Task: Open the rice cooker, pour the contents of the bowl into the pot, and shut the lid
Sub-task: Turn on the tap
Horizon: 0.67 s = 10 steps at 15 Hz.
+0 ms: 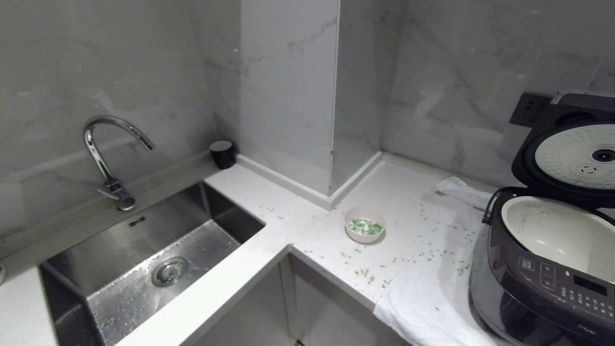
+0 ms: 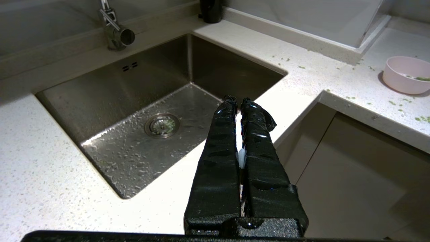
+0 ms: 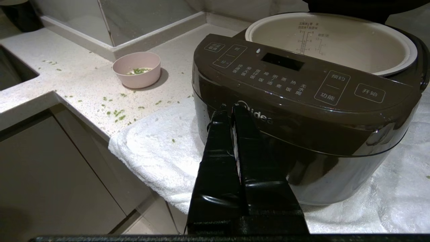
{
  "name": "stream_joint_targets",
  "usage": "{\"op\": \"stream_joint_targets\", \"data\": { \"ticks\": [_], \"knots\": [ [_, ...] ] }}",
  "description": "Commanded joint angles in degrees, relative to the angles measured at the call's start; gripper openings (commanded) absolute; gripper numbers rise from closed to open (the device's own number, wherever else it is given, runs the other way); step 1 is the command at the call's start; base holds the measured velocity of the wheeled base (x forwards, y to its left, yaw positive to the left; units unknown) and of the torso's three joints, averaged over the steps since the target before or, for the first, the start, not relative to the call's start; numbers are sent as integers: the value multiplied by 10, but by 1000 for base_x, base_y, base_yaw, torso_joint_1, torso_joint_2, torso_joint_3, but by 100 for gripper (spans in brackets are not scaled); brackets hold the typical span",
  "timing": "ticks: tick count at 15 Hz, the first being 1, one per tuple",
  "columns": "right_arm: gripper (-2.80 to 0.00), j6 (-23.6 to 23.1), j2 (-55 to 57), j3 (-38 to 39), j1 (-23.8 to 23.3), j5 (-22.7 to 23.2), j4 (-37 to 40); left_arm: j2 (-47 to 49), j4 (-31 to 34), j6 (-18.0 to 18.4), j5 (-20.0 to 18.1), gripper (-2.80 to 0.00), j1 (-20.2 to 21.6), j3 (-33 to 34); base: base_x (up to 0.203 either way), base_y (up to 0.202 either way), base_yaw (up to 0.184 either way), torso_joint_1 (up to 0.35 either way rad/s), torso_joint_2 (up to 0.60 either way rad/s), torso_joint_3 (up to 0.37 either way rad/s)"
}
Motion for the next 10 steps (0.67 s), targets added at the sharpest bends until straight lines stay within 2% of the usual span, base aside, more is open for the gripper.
{"op": "stream_joint_targets", "data": {
  "ticks": [1,3,8,10],
  "knots": [
    [-280,0,0,0,0,0,0,0,0,0,0,-280,0,2,0,0,0,0,0,0],
    [-280,0,0,0,0,0,0,0,0,-1,0,-280,0,2,0,0,0,0,0,0],
    [-280,0,0,0,0,0,0,0,-1,-1,0,-280,0,3,184,0,-1,2,3,3],
    [-280,-2,0,0,0,0,0,0,-1,-1,0,-280,0,2,72,0,0,4,1,1]
  ]
}}
